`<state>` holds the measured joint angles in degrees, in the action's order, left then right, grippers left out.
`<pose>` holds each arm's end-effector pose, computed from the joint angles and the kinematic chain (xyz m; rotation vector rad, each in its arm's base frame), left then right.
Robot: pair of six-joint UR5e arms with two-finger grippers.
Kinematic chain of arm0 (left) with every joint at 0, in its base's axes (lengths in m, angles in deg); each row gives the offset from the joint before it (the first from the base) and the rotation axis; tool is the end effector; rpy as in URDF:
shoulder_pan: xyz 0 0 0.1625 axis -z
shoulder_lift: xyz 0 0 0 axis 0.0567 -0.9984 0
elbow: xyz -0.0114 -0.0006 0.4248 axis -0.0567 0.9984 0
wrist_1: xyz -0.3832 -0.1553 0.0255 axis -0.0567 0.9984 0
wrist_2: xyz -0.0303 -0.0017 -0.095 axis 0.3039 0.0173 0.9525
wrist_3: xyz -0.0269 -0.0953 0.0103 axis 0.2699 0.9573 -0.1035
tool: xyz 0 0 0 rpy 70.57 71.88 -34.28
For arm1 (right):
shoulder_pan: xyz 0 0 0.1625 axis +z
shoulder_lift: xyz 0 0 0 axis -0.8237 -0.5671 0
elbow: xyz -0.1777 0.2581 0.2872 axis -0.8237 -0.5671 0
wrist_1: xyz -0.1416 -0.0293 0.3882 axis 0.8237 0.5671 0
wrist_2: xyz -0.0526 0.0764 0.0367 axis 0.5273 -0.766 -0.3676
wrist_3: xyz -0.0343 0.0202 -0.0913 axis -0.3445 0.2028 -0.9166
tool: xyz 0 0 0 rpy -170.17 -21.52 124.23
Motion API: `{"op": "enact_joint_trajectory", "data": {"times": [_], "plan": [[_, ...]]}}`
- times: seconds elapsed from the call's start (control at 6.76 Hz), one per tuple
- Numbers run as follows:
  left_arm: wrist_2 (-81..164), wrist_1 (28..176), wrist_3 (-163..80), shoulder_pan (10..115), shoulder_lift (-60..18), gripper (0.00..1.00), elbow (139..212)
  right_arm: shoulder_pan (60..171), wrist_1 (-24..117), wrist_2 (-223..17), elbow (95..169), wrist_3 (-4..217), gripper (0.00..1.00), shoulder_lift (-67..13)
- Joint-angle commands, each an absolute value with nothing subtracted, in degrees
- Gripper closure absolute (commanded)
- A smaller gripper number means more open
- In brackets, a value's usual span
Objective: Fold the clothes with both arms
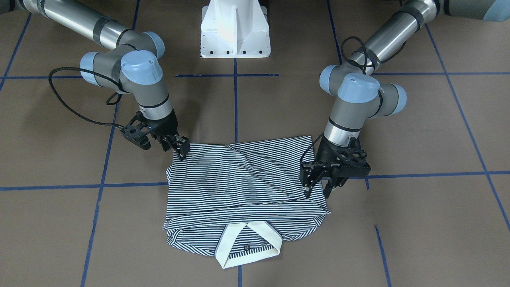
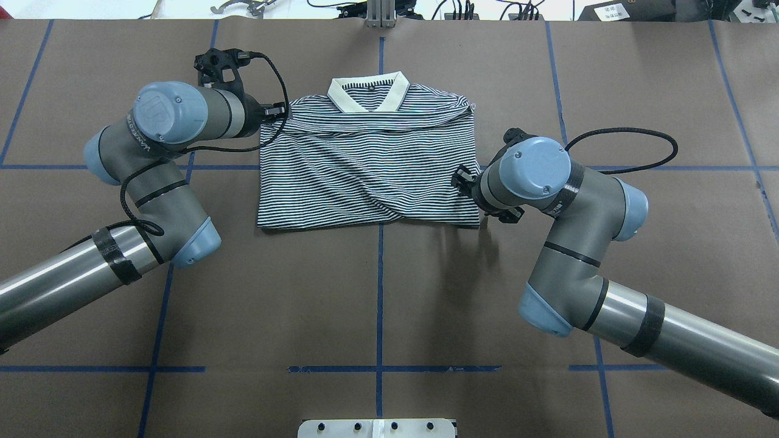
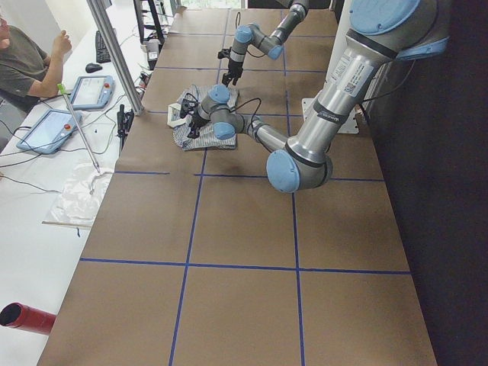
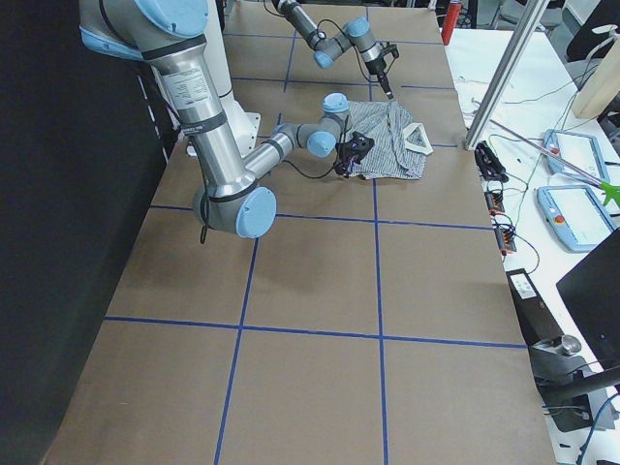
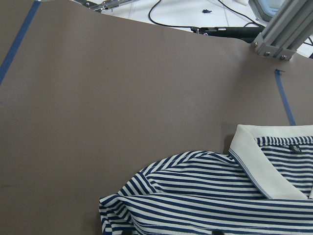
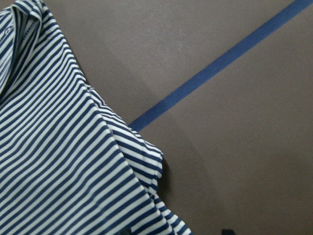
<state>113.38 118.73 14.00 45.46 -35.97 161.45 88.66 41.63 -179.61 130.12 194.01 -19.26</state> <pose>0.4621 -0.5909 0.3257 0.5302 0.9877 -0.3142 -0.5079 -0.4724 0.3388 -0.0152 -0.8633 0.7108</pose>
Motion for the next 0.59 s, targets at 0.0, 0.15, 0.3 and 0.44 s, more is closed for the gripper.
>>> {"op": "enact_joint_trajectory", "data": {"times": [0.0, 0.15, 0.3, 0.44], "plan": [[113.3, 118.72, 14.1, 45.53, -35.91, 0.38, 161.45, 87.98, 41.65, -179.6, 130.13, 194.73, 0.53, -19.45], [113.21, 118.72, 14.1, 45.53, -35.91, 0.38, 161.45, 87.89, 41.65, -179.6, 130.14, 194.73, 0.88, -19.37], [113.21, 118.64, 14.1, 45.53, -35.91, 0.38, 161.54, 87.71, 41.65, -179.6, 130.22, 194.73, 1.0, -19.37], [113.3, 118.64, 14.1, 45.53, -35.91, 0.38, 161.54, 87.8, 41.65, -179.95, 131.44, 194.65, 1.0, -19.71]]}}
